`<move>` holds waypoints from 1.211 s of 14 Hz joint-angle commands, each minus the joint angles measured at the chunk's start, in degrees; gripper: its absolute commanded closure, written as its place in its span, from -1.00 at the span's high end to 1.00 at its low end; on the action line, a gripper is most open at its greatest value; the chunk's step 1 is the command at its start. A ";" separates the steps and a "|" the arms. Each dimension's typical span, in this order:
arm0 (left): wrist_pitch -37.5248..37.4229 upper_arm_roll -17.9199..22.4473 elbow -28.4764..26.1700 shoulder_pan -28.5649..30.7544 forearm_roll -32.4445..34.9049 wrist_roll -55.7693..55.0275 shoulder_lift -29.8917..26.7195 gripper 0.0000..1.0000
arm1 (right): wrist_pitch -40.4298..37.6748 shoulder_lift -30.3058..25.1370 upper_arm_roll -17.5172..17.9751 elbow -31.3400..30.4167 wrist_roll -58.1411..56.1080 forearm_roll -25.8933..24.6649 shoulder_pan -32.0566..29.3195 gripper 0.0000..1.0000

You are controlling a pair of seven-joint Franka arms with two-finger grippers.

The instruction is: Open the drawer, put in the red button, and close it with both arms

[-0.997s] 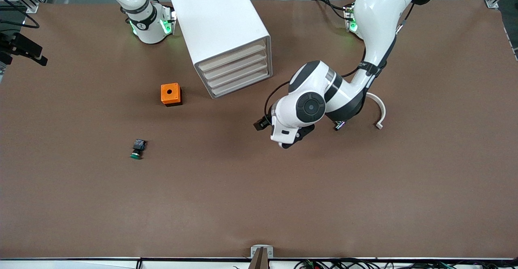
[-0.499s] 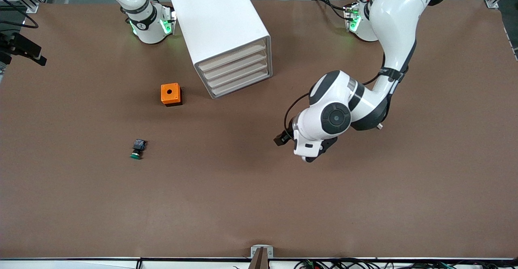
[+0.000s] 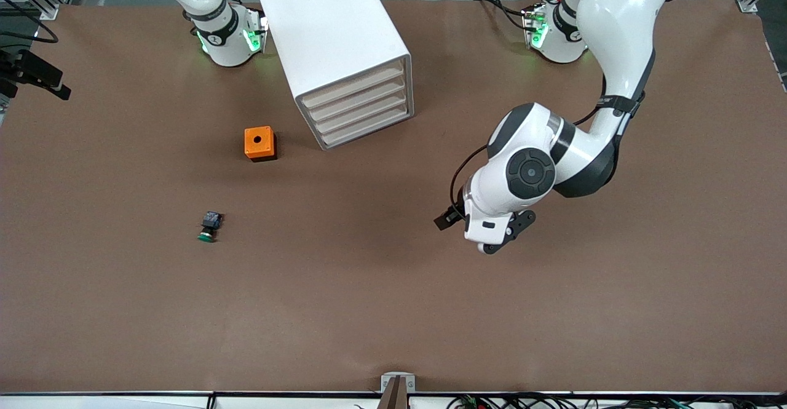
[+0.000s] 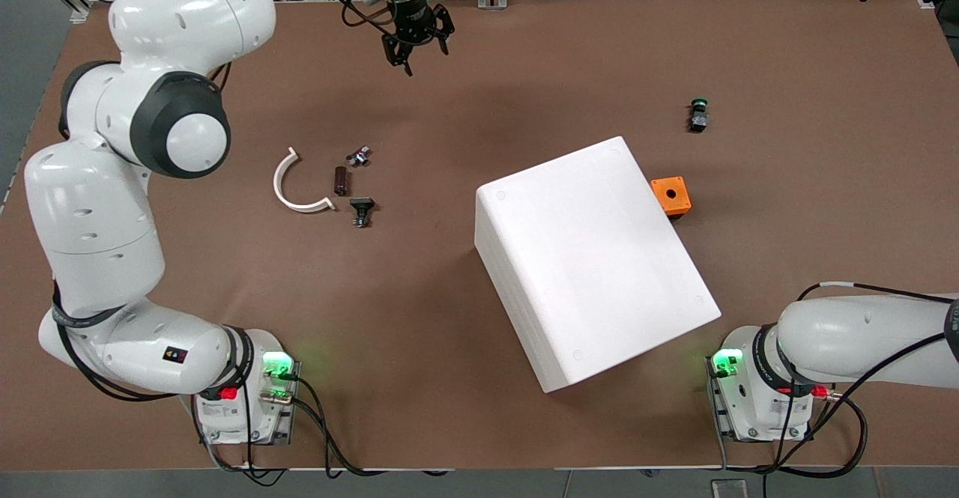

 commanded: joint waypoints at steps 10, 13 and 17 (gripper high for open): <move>-18.09 -0.37 -3.84 5.31 7.17 15.28 -13.02 1.00 | -1.13 -0.95 0.61 -0.49 0.60 0.32 -2.22 1.00; -18.18 -0.64 -4.01 6.63 7.26 17.29 -13.99 1.00 | -1.13 -0.95 0.70 -0.49 0.60 0.32 -2.22 1.00; -21.34 -0.72 -4.01 10.58 7.00 30.91 -16.19 1.00 | -1.13 -0.95 0.88 -0.40 0.60 0.23 -1.86 1.00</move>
